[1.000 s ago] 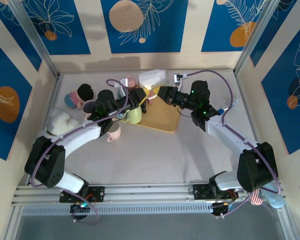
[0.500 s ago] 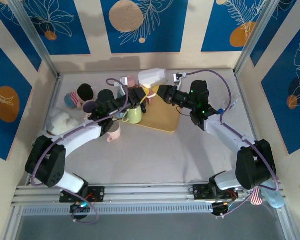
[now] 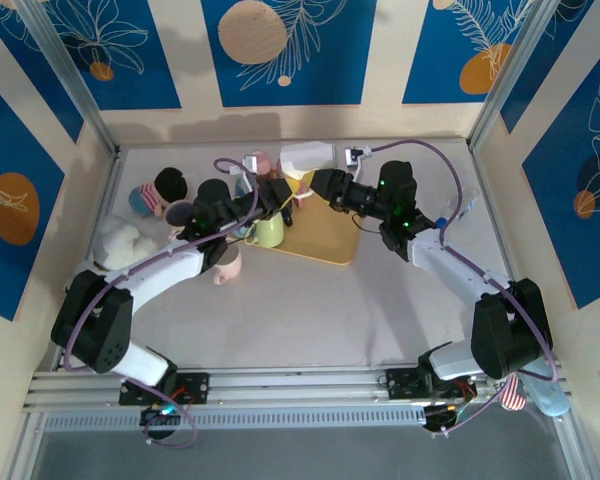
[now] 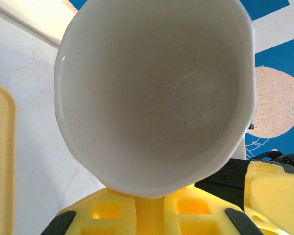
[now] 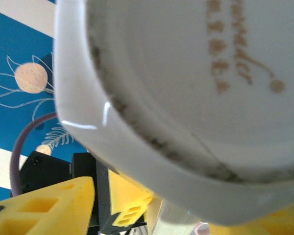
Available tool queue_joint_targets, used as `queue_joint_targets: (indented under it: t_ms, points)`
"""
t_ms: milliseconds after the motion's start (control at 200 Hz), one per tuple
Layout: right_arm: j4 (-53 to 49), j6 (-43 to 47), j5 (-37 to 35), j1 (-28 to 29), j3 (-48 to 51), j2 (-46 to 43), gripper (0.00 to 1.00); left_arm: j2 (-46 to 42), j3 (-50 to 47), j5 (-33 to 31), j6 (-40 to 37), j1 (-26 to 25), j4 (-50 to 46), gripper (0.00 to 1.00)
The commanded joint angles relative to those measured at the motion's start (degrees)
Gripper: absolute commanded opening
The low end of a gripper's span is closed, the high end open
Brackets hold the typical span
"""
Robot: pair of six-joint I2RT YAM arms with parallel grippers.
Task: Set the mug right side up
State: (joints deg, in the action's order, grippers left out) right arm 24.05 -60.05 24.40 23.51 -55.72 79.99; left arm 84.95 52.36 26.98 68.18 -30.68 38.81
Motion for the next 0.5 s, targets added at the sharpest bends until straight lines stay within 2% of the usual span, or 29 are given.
queue_joint_targets:
  t_ms: [0, 160, 290, 390, 495]
  points:
    - [-5.58, 4.41, -0.44, -1.08, -0.18, -2.62, 0.66, -1.47, 2.40, 1.64, -3.97, -0.35, 5.16, 0.00]
    - [-17.85, 12.03, -3.75, -3.06, -0.37, -7.47, 0.67, -5.70, 2.44, 1.82, -11.14, 0.61, -4.62, 0.00]
    - [-31.74, 19.33, -10.15, -4.57, -1.70, -11.67, 0.67, -11.41, 5.19, -1.74, -24.47, 0.91, -25.05, 0.00]
    - [-38.41, 22.82, -13.52, -6.17, -1.93, -13.82, 0.67, -14.82, 8.39, -6.07, -34.81, 0.89, -41.68, 0.00]
    - [-42.04, 24.92, -14.65, -7.92, -1.93, -14.63, 0.67, -17.41, 9.62, -7.31, -43.30, 0.83, -51.35, 0.00]
